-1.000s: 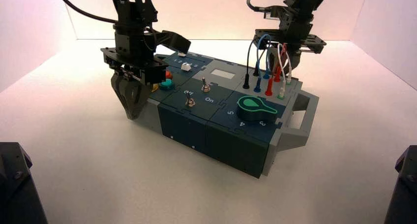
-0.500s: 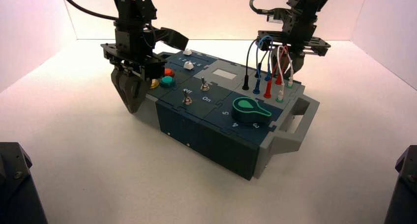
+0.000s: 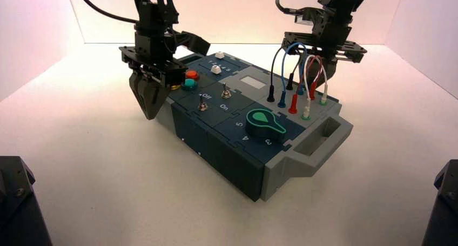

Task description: Rotate the box clockwise.

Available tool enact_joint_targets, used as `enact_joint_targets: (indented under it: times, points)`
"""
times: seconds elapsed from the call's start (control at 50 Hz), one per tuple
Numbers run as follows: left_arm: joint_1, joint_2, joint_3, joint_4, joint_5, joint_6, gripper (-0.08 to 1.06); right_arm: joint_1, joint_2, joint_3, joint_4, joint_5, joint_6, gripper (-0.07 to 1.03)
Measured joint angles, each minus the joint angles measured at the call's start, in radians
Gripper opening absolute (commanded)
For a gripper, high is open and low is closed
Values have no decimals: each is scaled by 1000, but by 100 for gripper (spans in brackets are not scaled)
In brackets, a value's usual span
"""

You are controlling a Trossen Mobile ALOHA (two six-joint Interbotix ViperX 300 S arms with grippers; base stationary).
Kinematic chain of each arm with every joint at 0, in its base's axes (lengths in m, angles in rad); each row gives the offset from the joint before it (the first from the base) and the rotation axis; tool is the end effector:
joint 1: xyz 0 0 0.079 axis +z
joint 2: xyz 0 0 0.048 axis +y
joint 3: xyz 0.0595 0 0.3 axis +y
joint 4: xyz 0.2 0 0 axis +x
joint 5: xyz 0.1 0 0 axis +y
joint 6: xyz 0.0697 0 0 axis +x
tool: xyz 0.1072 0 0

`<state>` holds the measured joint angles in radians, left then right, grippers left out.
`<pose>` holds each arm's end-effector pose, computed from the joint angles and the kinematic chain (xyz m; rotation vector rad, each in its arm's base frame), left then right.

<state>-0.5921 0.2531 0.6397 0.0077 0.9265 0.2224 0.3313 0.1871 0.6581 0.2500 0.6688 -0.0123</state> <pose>0.2308 -0.1539 -0.0026 0.7023 1.7206 -0.6172 0.2994 0.1317 0.0119 0.0127 1.5333 0.2490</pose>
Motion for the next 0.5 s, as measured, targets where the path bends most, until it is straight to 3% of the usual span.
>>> enact_joint_targets:
  times: [0.5]
  points:
    - [67, 14, -11, 34, -44, 2, -3, 21, -32, 66, 15, 14, 0, -2]
